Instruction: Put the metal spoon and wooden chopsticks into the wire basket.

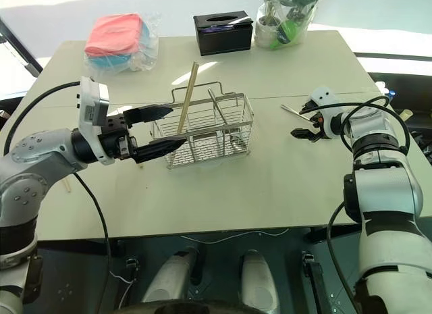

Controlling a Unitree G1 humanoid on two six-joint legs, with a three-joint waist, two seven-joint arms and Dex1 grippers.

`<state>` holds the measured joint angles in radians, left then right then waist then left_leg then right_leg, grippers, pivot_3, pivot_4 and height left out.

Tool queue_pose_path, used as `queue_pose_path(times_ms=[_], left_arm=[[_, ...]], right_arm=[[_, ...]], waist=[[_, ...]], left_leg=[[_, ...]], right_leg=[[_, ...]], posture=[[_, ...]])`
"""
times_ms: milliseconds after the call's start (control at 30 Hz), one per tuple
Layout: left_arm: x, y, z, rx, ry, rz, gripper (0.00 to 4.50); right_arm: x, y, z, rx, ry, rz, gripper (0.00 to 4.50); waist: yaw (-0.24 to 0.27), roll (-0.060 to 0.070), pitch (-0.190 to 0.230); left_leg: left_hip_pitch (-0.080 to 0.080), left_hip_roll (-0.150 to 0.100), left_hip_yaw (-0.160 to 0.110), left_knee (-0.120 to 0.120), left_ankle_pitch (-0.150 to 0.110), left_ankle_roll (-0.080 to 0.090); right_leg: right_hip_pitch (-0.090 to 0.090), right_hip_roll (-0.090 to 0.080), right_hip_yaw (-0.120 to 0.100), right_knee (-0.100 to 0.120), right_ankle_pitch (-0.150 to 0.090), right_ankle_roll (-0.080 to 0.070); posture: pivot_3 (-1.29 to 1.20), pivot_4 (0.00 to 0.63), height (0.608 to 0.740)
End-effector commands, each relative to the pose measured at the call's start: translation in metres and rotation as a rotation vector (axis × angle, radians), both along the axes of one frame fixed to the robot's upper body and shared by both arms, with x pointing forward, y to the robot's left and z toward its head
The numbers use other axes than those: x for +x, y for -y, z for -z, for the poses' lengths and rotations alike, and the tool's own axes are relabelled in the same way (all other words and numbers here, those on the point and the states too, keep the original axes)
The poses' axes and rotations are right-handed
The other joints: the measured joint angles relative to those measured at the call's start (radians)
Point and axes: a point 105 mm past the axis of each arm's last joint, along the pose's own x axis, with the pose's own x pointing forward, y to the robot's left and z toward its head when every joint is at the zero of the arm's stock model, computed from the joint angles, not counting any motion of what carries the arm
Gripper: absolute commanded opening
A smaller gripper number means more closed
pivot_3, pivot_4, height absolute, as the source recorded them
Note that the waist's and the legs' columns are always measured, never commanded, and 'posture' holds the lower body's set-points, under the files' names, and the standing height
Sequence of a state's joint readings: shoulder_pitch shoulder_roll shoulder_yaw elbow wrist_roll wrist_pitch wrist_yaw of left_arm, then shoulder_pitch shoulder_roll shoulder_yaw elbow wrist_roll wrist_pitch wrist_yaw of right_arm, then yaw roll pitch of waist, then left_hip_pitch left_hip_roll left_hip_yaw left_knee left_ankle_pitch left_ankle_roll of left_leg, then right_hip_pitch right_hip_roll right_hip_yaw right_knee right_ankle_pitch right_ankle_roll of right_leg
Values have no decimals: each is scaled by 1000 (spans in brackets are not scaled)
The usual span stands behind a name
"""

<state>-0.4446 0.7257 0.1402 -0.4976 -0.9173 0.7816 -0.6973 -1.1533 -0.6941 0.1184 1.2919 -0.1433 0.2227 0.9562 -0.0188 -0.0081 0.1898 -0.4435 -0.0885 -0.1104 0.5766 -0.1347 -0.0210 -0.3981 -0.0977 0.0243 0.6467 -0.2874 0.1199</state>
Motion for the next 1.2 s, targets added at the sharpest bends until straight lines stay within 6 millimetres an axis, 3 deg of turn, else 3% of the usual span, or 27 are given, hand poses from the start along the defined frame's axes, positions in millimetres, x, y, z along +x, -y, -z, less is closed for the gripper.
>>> queue_pose_path(times_ms=[33, 267, 567, 667, 900, 1200], left_arm=[[-7, 0, -13, -28, 62, -5, 4500], [-9, 0, -17, -48, 70, -22, 4500], [-9, 0, -17, -60, 67, -35, 4500], [-9, 1, -16, -61, 65, -34, 4500], [-8, 1, -16, -66, 63, -32, 4500], [-7, 2, -17, -64, 68, -42, 4500]], right_arm=[[3, 2, -13, -3, 32, 7, 3675], [3, 3, -11, -17, 30, 9, 77], [6, 5, -19, -26, 66, 16, 22], [6, 3, -24, -24, 77, -1, 874], [9, 7, -32, -76, 102, 4, 4450], [9, 11, -23, -120, 95, 36, 4450]], waist=[[0, 0, 0], [-1, 0, 0], [-1, 0, 0], [-1, 0, 0], [-1, 0, 0], [-1, 0, 0]], left_leg=[[0, 0, 0, 0, 0, 0], [0, 0, 0, 0, 0, 0], [0, 0, 0, 0, 0, 0], [0, 0, 0, 0, 0, 0], [0, 0, 0, 0, 0, 0], [0, 0, 0, 1, 0, 0]], right_leg=[[0, 0, 0, 0, 0, 0], [0, 0, 0, 1, 1, 1], [0, 0, 0, 1, 1, 2], [0, 0, 0, 1, 1, 2], [0, 0, 0, 1, 1, 3], [0, 0, 0, 1, 2, 3]], posture=[[0, 150, 740], [0, 150, 740], [0, 150, 740], [0, 150, 740], [0, 150, 740], [0, 150, 740]])
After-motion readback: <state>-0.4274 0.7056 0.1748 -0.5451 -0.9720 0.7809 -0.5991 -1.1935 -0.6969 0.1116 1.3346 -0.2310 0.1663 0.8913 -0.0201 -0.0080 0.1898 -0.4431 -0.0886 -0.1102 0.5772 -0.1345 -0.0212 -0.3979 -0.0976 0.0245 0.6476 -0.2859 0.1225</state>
